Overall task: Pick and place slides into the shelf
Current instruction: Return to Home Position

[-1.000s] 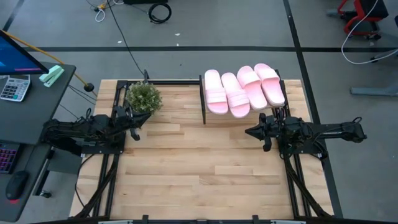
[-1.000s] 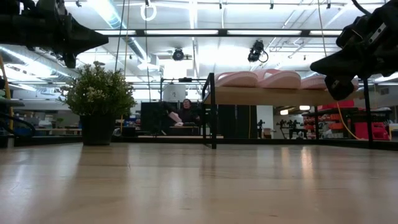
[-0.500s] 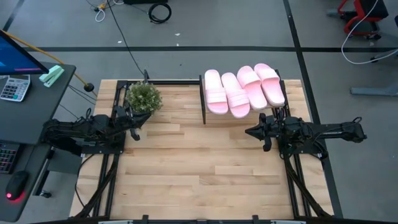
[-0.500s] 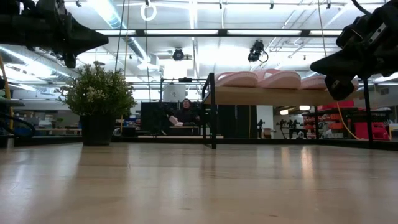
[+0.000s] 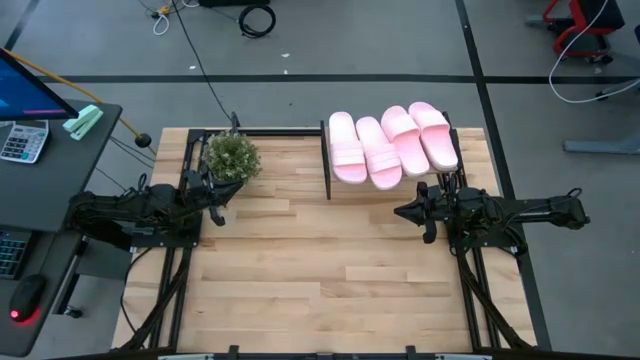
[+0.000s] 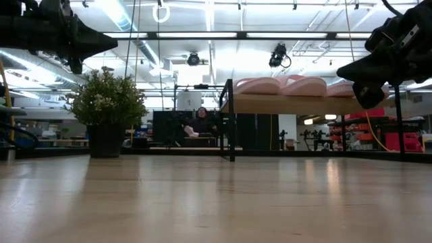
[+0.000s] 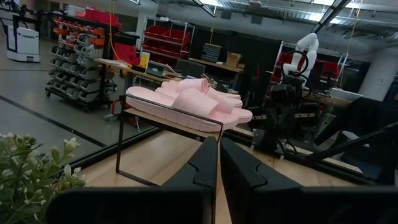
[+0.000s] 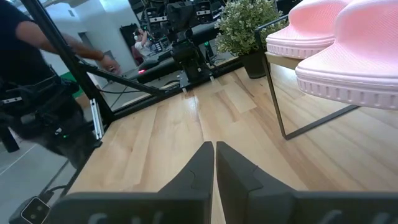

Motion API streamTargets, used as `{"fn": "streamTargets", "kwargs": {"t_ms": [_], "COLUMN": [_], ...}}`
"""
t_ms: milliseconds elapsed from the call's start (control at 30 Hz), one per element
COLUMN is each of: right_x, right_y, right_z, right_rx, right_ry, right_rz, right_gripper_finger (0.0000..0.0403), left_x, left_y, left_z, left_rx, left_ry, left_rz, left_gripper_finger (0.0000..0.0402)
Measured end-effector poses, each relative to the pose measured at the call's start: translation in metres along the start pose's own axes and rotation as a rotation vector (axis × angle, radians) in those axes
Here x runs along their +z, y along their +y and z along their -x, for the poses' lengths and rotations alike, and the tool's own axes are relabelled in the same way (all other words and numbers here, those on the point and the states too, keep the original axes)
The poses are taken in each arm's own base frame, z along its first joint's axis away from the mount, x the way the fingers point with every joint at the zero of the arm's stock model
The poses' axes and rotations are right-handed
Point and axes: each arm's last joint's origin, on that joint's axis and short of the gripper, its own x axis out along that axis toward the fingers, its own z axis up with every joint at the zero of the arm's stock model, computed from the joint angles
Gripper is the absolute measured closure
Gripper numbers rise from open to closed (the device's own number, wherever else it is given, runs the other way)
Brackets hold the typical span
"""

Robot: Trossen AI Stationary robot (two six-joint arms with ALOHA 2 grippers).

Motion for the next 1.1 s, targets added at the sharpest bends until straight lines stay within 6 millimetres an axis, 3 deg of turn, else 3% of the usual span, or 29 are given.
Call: {"fn": "streamTargets", "kwargs": {"t_ms": [300,733,1100], "right_x": [0.0,0.0,0.0], "right_y": [0.0,0.0,0.0], "right_z": [0.0,0.0,0.0], "right_rx": [0.0,0.0,0.0], "right_ry": [0.0,0.0,0.0], "right_rz": [0.0,0.0,0.0], "right_gripper_finger": [0.0379,0.0379,0.0378], "left_x": [0.0,0.0,-0.0001], "left_y": [0.0,0.0,0.0], "left_z": [0.0,0.0,0.0], "left_rx": [0.0,0.0,0.0], "left_ry": [0.0,0.0,0.0], "left_rz": [0.0,0.0,0.0], "left_gripper_finger": [0.0365,0.0383,0.0365]}}
